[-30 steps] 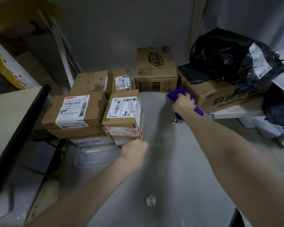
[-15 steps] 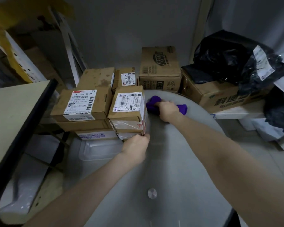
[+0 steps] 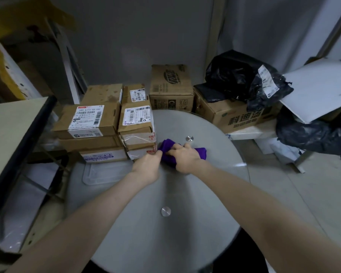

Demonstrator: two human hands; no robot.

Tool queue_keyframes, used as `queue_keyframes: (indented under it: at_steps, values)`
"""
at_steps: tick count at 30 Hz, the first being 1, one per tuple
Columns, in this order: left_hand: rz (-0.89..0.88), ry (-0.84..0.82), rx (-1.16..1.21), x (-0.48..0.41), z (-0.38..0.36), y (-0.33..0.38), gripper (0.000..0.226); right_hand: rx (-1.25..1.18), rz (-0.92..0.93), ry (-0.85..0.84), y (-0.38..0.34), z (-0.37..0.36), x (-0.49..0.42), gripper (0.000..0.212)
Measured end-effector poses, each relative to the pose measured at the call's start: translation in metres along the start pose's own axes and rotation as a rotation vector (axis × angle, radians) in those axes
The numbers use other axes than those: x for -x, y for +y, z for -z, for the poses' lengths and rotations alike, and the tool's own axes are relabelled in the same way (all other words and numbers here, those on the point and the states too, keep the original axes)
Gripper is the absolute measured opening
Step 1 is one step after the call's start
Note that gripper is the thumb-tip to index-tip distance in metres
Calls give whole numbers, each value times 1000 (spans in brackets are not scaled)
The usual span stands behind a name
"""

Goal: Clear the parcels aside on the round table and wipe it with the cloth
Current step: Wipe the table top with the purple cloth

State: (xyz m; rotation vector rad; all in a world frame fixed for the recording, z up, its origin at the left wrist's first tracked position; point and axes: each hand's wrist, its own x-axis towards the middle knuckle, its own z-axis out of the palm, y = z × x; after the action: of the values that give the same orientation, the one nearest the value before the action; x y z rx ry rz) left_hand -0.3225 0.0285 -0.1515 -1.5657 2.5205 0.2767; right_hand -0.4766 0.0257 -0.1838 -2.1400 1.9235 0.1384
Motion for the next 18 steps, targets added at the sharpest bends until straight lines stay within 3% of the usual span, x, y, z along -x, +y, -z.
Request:
queue_keyframes:
  at_steps: [11,18]
  values:
    - [16,-26,-18,43,3,2,24,13,156,-16,-27,-40,89,57]
    - [66,-23,-18,75,11,-7,35,17,389,-4,-101,-57,122,56]
